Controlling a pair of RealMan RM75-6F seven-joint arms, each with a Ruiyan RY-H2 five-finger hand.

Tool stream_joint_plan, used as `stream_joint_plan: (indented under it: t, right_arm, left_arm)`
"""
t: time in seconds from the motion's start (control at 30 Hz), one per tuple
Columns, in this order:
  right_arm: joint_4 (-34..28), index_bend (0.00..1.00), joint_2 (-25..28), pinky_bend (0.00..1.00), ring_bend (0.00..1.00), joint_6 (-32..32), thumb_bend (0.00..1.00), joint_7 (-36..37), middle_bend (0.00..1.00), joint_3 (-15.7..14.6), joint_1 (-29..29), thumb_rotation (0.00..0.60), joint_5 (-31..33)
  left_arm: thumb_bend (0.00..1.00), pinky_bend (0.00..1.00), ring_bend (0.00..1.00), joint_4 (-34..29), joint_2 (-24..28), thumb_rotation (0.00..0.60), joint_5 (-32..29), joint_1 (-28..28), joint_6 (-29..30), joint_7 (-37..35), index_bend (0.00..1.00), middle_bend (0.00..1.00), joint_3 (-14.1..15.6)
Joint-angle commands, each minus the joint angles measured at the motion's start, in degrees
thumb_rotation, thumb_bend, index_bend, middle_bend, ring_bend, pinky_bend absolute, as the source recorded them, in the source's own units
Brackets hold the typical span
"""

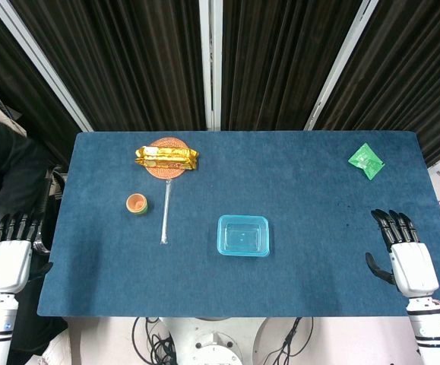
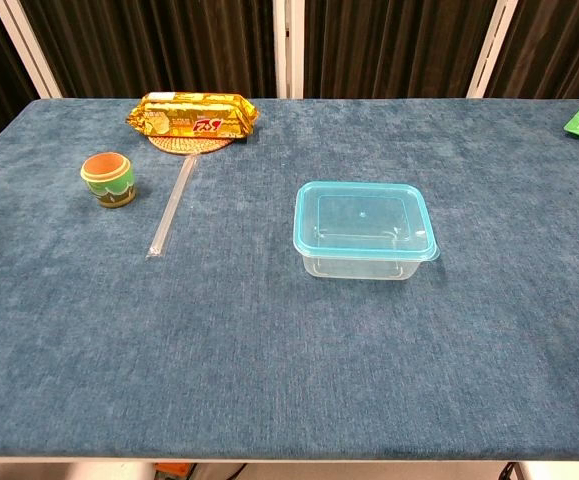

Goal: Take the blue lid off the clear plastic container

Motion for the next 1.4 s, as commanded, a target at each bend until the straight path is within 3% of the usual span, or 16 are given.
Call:
stream_joint_plan:
  t: [0.03,0.3,0.53,0.63,0.77,0.87,1.07,1.4]
  right_arm:
    - [-0.1,0.0,0.0,0.0,0.0,-0.1,0.29,-0.1,0.08,0.1,0.1,0.6,0.2]
    - [-0.2,0.0,-0.3,0.0,0.0,-1.8,0.29,-0.9,0.08,0.2,1.2,0.6,0.3]
    - [0.7,0.0,-2.3,0.0,0.0,-11.7,0.29,-2.8,0.08,0.2,7.4,0.6,0.1]
    - [2.2,0.0,-4.6,0.0,0.0,-16.0,0.25,-3.8,0.08,1.2,10.8,0.6,0.8]
    - [5.7,0.0,-9.6,0.0,0.0,-21.3,0.1,-4.8,0.06,2.5,15.4,0.6,1.9]
    - [8.4,0.0,-12.9,0.0,0.0,-24.2,0.05,-4.2,0.05,3.2,18.3,0.6,2.5]
    - [13.3,0.0,-17.5,0.0,0.0,-28.6,0.04,-3.6,0.01,4.4,22.5,0.6,4.7]
    - [21.3,0.0,-25.5,0.0,0.0,-30.0,0.05,-4.2,0.01,6.6,28.2,0.6,5.6]
  left_arm:
    - [0.0,0.0,0.0,0.2,-0.2,0.6,-0.4,-0.1,-0.4,-0.2,0.11,0.0,-0.1]
    - [0.0,0.0,0.0,0.4,-0.4,0.6,-0.4,-1.0,-1.7,-0.2,0.11,0.0,-0.3]
    - [0.0,0.0,0.0,0.3,-0.8,0.6,-0.1,-1.7,-2.5,-1.0,0.11,0.0,-0.3]
    - [0.0,0.0,0.0,0.3,-0.9,0.6,0.4,-1.7,-2.5,-1.4,0.11,0.0,0.0]
    - [0.0,0.0,0.0,0.2,-0.9,0.6,0.6,-1.8,-2.5,-1.6,0.1,0.0,0.0]
    - [0.0,0.0,0.0,0.1,-0.8,0.6,1.0,-2.0,-2.7,-2.2,0.1,0.0,0.1]
    - [0.0,0.0,0.0,0.4,-1.0,0.6,1.4,-2.4,-3.3,-3.0,0.11,0.0,0.2]
    - [0.0,0.0,0.0,1.2,-1.6,0.6,2.1,-3.3,-4.2,-4.1,0.1,0.0,0.2]
